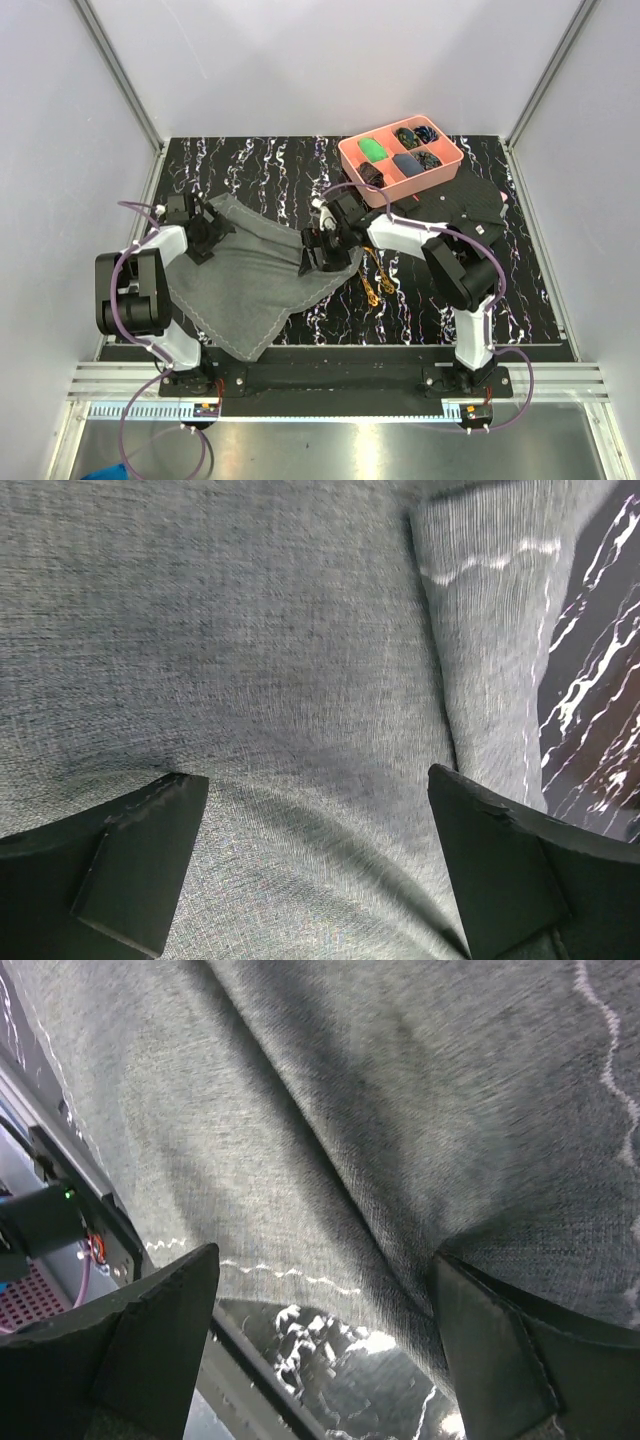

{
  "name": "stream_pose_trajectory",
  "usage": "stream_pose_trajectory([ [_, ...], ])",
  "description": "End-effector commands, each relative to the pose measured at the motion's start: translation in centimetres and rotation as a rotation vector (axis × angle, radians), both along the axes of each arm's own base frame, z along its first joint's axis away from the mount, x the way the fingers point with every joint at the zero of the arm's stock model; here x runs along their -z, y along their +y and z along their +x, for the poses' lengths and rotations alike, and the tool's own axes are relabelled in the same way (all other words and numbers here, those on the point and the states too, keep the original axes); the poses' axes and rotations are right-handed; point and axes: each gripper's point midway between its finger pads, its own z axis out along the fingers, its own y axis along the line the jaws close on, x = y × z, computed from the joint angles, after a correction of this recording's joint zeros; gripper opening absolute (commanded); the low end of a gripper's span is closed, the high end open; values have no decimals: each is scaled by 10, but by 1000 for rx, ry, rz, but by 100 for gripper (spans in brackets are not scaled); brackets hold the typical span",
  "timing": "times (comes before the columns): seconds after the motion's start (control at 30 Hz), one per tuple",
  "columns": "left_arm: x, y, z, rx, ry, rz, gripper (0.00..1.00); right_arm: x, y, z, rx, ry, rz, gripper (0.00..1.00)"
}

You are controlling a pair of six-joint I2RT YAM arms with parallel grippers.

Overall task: Fold the napkin, place the utensils inside, and roll it up
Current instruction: Flatten the napkin out

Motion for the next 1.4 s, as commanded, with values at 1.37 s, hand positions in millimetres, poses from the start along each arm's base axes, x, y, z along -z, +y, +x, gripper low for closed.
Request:
stream_pose_trajectory([
  [1.37, -121, 17, -7, 279, -220, 187, 99, 32, 130, 161, -159, -406, 31, 61],
])
